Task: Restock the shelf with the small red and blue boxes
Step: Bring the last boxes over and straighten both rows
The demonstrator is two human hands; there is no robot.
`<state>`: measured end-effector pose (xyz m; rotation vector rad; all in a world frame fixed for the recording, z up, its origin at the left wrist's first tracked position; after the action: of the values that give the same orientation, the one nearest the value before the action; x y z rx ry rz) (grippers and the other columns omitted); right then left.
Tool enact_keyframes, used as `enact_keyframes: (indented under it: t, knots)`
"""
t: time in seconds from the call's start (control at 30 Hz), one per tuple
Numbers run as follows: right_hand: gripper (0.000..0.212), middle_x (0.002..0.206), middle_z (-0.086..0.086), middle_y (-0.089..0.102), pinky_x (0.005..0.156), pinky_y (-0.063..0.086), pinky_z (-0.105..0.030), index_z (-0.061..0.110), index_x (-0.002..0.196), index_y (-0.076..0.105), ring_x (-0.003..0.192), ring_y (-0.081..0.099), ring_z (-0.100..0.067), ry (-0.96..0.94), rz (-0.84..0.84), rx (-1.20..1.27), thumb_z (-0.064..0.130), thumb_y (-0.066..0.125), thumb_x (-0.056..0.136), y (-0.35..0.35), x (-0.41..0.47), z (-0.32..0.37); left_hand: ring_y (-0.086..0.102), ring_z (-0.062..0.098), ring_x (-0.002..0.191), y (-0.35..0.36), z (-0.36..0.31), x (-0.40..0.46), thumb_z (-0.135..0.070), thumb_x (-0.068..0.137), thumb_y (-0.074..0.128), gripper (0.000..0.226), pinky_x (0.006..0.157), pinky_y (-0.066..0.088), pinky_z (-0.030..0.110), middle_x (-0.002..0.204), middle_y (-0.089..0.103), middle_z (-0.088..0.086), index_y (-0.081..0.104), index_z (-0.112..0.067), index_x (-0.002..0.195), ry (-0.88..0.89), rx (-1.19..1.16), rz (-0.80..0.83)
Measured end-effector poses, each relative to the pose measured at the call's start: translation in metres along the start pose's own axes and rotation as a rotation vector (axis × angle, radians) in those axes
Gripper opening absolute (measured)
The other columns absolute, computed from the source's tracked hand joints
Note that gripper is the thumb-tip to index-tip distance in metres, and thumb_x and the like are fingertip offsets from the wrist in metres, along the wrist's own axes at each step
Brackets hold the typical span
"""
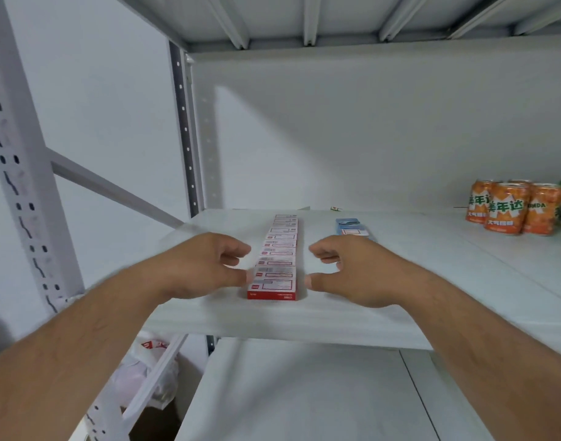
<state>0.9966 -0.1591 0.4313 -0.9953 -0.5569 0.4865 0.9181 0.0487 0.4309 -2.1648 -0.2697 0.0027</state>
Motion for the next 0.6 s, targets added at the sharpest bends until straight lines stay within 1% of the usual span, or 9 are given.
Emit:
enact_keyframes:
  t: [0.07, 0.1, 0.17, 0.2, 0.3, 0.4, 0.47, 0.53, 0.6]
  knots:
    - [0.062, 0.140, 0.015, 0.055, 0.108, 0.042, -0.026, 0.028, 0.138, 0.055, 0.126, 0.053, -0.003, 0.004, 0.000, 0.006, 0.053, 0.072, 0.083, 0.009, 0.000, 0.010, 0.051, -0.007, 0.112, 0.000, 0.008, -0.002, -0.038, 0.081, 0.077, 0.065, 0.076, 0.037, 0.003, 0.123, 0.056, -0.020, 0.052, -0.026, 0.140, 0.021, 0.002, 0.018]
    - [0.064, 0.140, 0.015, 0.055, 0.107, 0.042, -0.025, 0.028, 0.139, 0.054, 0.126, 0.053, -0.003, 0.014, -0.003, 0.015, 0.054, 0.073, 0.083, 0.013, 0.000, 0.012, 0.052, -0.007, 0.111, 0.000, 0.012, -0.003, -0.040, 0.080, 0.077, 0.065, 0.078, 0.039, 0.005, 0.121, 0.055, -0.021, 0.053, -0.028, 0.139, 0.031, 0.001, 0.024]
    - [0.063, 0.138, 0.017, 0.056, 0.106, 0.042, -0.025, 0.030, 0.138, 0.056, 0.126, 0.053, -0.003, 0.034, -0.009, 0.015, 0.057, 0.071, 0.083, 0.021, 0.000, 0.015, 0.053, -0.007, 0.113, 0.001, 0.018, -0.003, -0.043, 0.077, 0.079, 0.067, 0.090, 0.046, 0.015, 0.127, 0.057, -0.020, 0.054, -0.030, 0.138, 0.052, -0.006, 0.028]
    - [0.061, 0.136, 0.018, 0.057, 0.106, 0.043, -0.026, 0.032, 0.136, 0.058, 0.125, 0.054, -0.003, 0.042, -0.011, 0.005, 0.060, 0.069, 0.082, 0.024, 0.001, 0.016, 0.053, -0.006, 0.114, 0.001, 0.019, -0.003, -0.044, 0.076, 0.079, 0.069, 0.097, 0.046, 0.019, 0.131, 0.057, -0.018, 0.054, -0.029, 0.138, 0.069, -0.004, 0.029]
    - [0.064, 0.133, 0.019, 0.058, 0.103, 0.045, -0.028, 0.035, 0.135, 0.059, 0.123, 0.054, -0.003, 0.067, -0.011, -0.017, 0.068, 0.065, 0.079, 0.033, -0.001, 0.020, 0.052, -0.006, 0.114, 0.005, 0.018, -0.004, -0.046, 0.076, 0.079, 0.071, 0.102, 0.042, 0.021, 0.136, 0.056, -0.016, 0.053, -0.026, 0.139, 0.130, 0.023, 0.037]
    - [0.064, 0.135, 0.019, 0.057, 0.098, 0.042, -0.024, 0.035, 0.137, 0.058, 0.124, 0.053, -0.003, 0.087, -0.023, -0.027, 0.066, 0.066, 0.081, 0.035, -0.004, 0.025, 0.054, -0.005, 0.114, 0.009, 0.019, -0.005, -0.047, 0.076, 0.078, 0.068, 0.095, 0.041, 0.018, 0.134, 0.058, -0.016, 0.057, -0.024, 0.136, 0.162, 0.018, 0.044]
    - [0.063, 0.134, 0.018, 0.058, 0.095, 0.042, -0.023, 0.034, 0.135, 0.059, 0.122, 0.054, -0.003, 0.108, -0.037, -0.035, 0.065, 0.067, 0.081, 0.034, -0.007, 0.027, 0.060, 0.001, 0.112, 0.012, 0.020, -0.004, -0.050, 0.076, 0.077, 0.057, 0.092, 0.045, 0.021, 0.124, 0.066, -0.014, 0.065, -0.030, 0.128, 0.181, 0.012, 0.039]
    - [0.059, 0.129, 0.018, 0.060, 0.093, 0.043, -0.023, 0.034, 0.131, 0.062, 0.118, 0.056, -0.003, 0.117, -0.044, -0.040, 0.062, 0.069, 0.081, 0.033, -0.010, 0.028, 0.066, 0.010, 0.097, 0.014, 0.019, -0.003, -0.053, 0.075, 0.076, 0.038, 0.086, 0.051, 0.030, 0.104, 0.073, -0.006, 0.071, -0.043, 0.112, 0.208, 0.019, 0.028]
    - [0.048, 0.123, 0.018, 0.061, 0.091, 0.045, -0.022, 0.035, 0.124, 0.066, 0.113, 0.057, -0.003, 0.119, -0.046, -0.036, 0.057, 0.071, 0.082, 0.033, -0.011, 0.027, 0.063, 0.016, 0.079, 0.017, 0.017, -0.003, -0.061, 0.069, 0.072, 0.033, 0.075, 0.051, 0.033, 0.095, 0.072, 0.004, 0.072, -0.051, 0.101, 0.229, 0.012, 0.023]
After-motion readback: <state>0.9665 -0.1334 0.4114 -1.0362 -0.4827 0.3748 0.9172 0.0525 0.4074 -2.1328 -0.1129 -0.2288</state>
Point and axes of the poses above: each hand's wrist, its own x-axis towards the middle knuckle, its own y-axis out of the palm, z = x × y, the point moved 7 cm from there along x, towards the middle knuckle
